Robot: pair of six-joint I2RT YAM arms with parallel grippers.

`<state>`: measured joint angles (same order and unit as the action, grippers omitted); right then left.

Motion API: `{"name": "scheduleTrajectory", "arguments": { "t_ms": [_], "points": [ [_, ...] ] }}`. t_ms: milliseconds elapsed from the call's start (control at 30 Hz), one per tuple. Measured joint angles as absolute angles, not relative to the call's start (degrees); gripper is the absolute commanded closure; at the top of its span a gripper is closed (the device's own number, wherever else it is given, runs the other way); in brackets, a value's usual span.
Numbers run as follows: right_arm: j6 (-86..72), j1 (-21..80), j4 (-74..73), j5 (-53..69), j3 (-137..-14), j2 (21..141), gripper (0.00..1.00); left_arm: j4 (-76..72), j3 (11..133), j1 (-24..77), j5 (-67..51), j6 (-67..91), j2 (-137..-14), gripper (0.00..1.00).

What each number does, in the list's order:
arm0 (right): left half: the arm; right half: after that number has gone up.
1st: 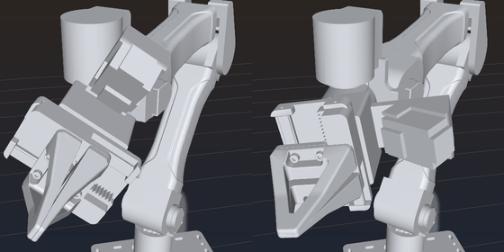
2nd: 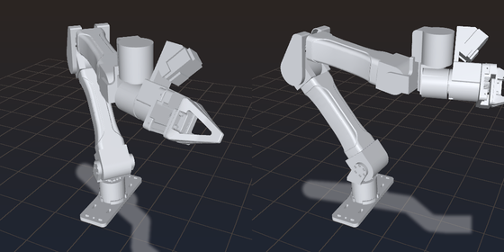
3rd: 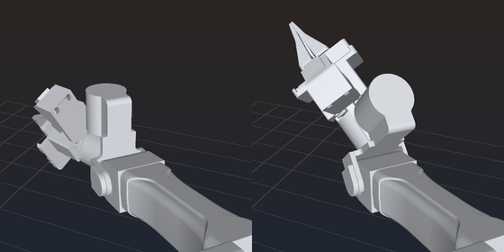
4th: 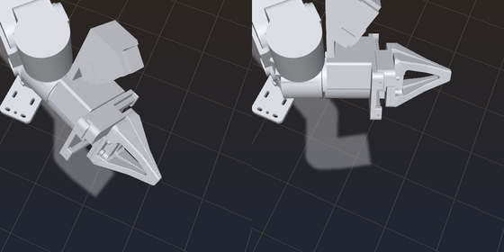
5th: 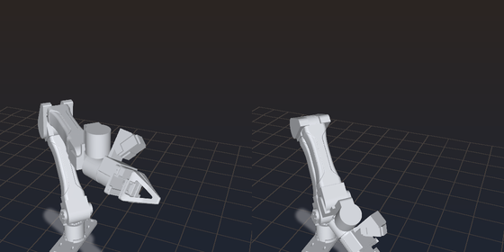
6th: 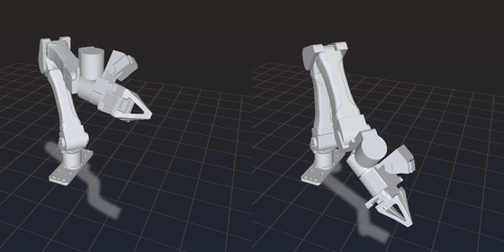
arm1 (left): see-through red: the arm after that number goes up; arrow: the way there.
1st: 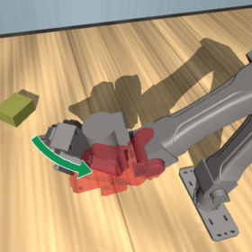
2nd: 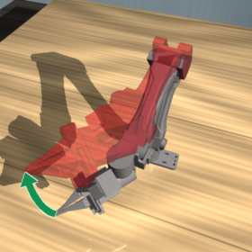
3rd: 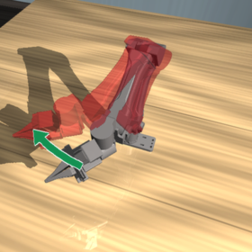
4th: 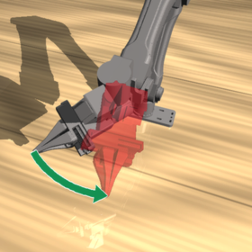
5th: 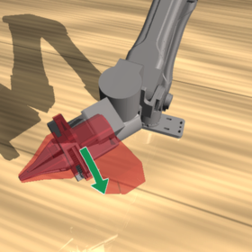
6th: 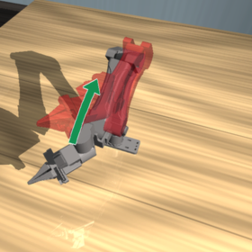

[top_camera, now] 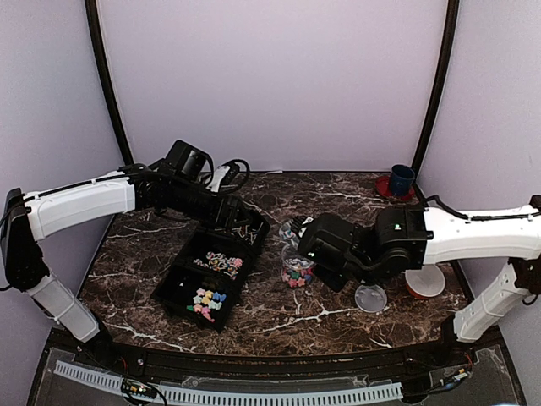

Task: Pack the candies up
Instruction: Place the fake candies in the packing bottle.

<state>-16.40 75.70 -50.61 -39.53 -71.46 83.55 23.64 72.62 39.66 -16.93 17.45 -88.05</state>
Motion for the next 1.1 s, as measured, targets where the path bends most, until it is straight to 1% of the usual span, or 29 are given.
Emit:
{"name": "scheduleTrajectory", "arguments": {
  "t_ms": [167,533,767,1100],
  "points": [
    [-19.92,75.70,-54.92,-38.92,-73.93,85.14,1.00,23.70,72.88,40.07,-16.91,17.61,-88.31,0.26],
    [-30.85,75.70,-74.83,-36.25,-87.79,95.79,1.00,23.38,76.49,42.15,-14.92,18.41,-95.13,0.25],
    [-32.29,75.70,-79.18,-33.28,-88.27,98.28,1.00,23.20,76.49,42.59,-13.85,18.70,-95.98,0.25],
    [-31.59,75.64,-79.72,-32.80,-90.37,103.24,1.00,22.90,76.03,42.68,-10.61,18.70,-95.85,0.23]
  ]
}}
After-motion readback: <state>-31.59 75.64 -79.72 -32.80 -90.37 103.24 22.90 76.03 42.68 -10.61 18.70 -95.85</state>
